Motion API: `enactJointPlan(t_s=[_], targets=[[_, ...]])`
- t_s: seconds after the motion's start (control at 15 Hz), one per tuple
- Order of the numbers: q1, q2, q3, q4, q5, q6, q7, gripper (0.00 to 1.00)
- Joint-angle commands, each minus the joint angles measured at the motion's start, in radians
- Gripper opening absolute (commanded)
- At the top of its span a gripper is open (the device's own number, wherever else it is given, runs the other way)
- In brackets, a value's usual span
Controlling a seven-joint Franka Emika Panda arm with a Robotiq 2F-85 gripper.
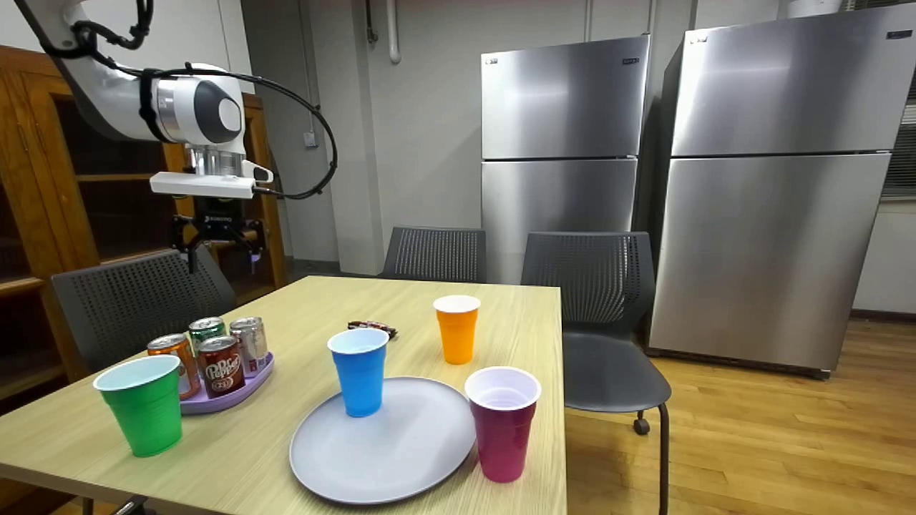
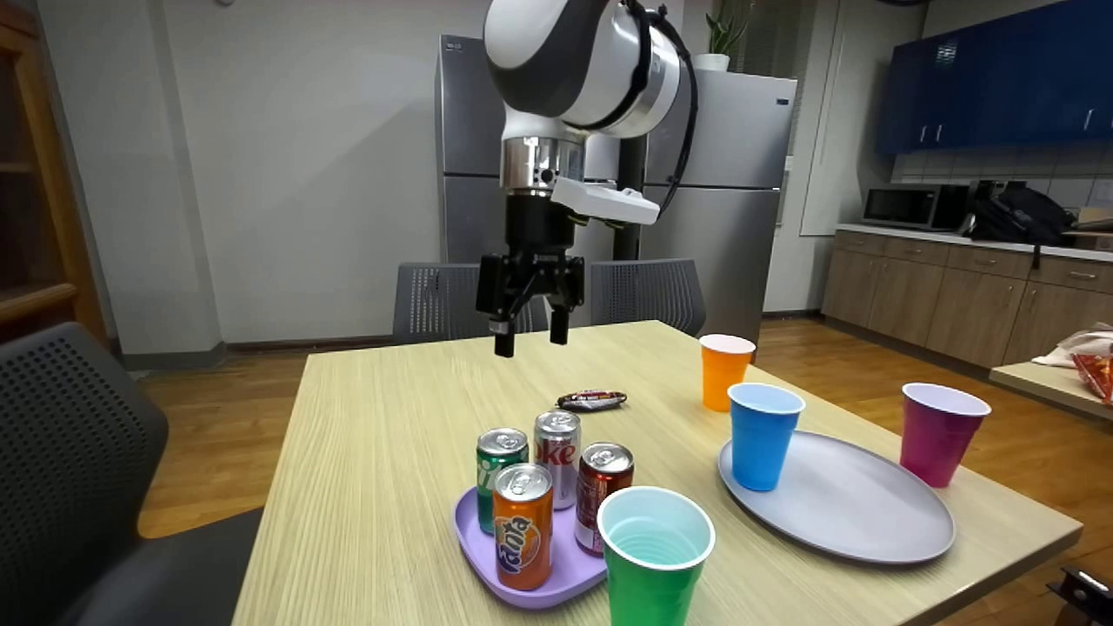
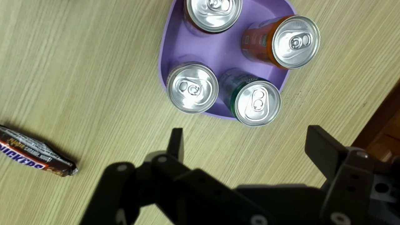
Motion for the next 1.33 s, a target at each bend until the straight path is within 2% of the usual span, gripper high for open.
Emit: enactJointPlan(t_s=[0.0,0.47,1.27], targets=[[0.007,-0.083,0.008,-0.048,-0.009,-0.048,0.031,1.0],[0.03,-0.255,0.008,-0.173,-0.058,-0.118,0.108,1.0],[0.0,-0.472,-0.009,-0.484,-0.019,-0.044,0.206,1.0]])
